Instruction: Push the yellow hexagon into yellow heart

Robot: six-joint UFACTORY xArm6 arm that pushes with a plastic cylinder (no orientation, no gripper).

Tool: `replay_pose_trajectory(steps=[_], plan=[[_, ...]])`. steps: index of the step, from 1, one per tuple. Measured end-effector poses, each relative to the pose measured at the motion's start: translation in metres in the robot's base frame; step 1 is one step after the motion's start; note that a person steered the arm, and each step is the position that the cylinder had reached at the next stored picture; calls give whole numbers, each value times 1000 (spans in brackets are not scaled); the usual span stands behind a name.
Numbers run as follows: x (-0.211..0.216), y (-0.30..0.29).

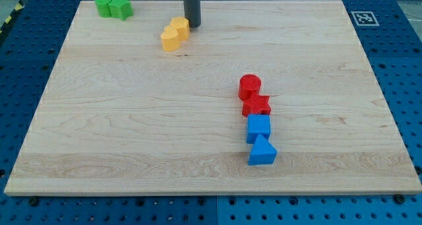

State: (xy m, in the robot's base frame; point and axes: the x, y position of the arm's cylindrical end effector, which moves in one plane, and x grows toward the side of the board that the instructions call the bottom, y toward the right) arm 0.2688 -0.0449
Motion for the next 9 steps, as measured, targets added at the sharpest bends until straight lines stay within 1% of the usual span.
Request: replay_pose_trajectory(steps=[1,3,9], plan=[[0,-8],[15,-15],[20,-20]])
